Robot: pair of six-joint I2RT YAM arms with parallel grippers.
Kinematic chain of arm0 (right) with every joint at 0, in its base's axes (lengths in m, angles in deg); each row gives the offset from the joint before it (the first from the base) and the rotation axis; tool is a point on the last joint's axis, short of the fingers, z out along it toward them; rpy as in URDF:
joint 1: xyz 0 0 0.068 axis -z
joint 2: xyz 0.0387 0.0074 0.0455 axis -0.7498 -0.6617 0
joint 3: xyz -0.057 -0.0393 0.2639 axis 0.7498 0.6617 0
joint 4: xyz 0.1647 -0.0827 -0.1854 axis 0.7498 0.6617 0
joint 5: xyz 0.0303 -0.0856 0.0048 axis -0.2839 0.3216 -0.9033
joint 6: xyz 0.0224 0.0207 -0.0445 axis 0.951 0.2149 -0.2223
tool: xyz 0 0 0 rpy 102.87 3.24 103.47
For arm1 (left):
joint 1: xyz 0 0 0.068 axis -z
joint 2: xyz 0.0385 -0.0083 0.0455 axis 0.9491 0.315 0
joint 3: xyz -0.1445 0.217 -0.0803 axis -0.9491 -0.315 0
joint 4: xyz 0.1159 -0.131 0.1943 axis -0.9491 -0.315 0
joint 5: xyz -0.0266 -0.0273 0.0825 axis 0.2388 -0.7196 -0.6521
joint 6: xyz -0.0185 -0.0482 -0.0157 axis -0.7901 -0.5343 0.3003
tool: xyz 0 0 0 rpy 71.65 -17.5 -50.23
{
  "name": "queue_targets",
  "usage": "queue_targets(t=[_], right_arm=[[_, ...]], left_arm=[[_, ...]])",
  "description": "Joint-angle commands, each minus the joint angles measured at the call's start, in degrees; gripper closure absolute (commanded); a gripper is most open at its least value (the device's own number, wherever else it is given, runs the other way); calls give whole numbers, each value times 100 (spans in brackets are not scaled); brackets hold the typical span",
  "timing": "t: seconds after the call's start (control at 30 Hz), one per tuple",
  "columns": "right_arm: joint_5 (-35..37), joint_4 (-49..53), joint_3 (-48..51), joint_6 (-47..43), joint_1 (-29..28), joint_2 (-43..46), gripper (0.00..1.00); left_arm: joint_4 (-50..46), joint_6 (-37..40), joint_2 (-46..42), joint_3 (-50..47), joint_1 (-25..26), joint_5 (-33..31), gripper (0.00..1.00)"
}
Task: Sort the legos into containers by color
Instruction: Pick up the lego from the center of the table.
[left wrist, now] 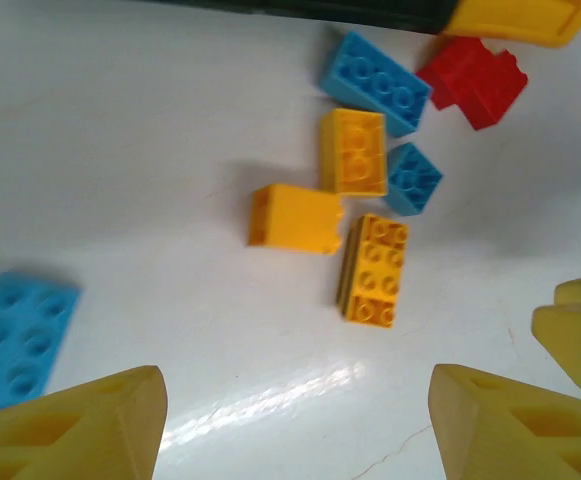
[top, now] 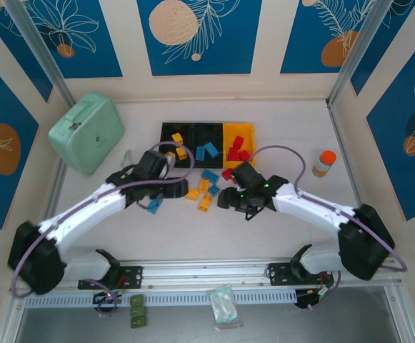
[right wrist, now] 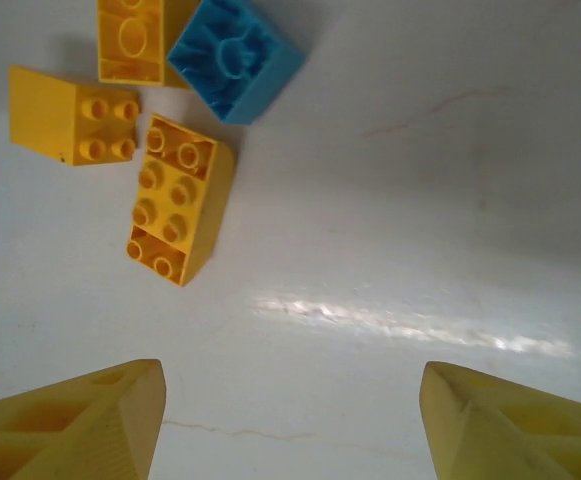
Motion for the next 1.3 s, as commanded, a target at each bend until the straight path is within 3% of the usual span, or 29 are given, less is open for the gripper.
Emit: queue_targets(t=[0.0, 0.2, 0.53, 0.83, 1.1, 1.27], right_arm=[[34, -90, -495, 114, -248, -646, 30], [34, 172, -1396, 177, -485, -1758, 30], [253, 746, -2186, 234, -540, -2628, 34], [328, 832, -2179, 278, -575, -2904, 47], [619, 1034, -2115, 179, -726, -2668, 75], [827, 1314, -2145, 77, -885, -2159, 76]], left_arm=[[-41, -418, -694, -509, -159, -89, 30], [-333, -648, -1381, -995, -278, -64, 31], [-329, -895, -1727, -1399, -323, -51, 30], [-155, -899, -1495, -1391, -343, -25, 31], [62, -1011, -1383, -1491, -348, 72, 31], [160, -1097, -1411, -1544, -352, 78, 31]])
